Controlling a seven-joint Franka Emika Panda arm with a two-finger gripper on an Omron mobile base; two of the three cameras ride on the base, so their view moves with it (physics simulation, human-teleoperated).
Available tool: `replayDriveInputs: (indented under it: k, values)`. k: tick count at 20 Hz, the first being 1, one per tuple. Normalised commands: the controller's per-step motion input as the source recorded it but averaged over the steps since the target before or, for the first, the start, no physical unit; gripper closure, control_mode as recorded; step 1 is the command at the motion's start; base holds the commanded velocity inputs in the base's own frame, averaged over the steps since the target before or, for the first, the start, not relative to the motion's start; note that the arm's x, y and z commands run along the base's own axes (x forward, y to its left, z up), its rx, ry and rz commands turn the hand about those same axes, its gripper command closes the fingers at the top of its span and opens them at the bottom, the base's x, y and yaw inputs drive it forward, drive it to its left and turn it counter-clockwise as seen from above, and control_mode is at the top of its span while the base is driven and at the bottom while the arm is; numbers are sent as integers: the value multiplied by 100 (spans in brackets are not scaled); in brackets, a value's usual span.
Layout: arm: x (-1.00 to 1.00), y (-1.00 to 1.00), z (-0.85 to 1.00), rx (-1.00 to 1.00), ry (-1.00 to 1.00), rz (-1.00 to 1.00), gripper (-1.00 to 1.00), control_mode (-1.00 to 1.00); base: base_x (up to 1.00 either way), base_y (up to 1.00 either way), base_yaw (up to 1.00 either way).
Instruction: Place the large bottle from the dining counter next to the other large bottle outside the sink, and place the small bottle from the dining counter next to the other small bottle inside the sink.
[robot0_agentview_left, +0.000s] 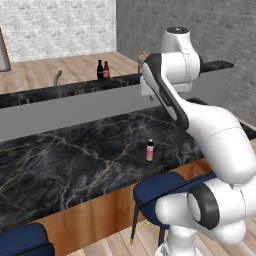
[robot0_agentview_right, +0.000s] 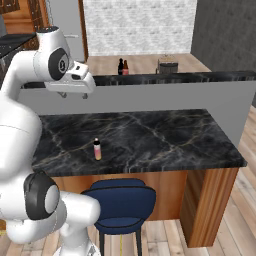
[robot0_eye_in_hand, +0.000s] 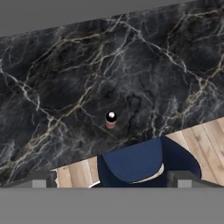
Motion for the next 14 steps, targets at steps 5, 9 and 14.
replayDriveInputs:
  k: [5, 9, 14]
  values:
    - [12, -8, -3, 0, 5, 0, -100, -100, 0, 0, 0]
    - [13, -13, -9, 0, 5, 0, -100, -100, 0, 0, 0]
    - [15, -14, -14, 0, 4, 0, -100, -100, 0, 0, 0]
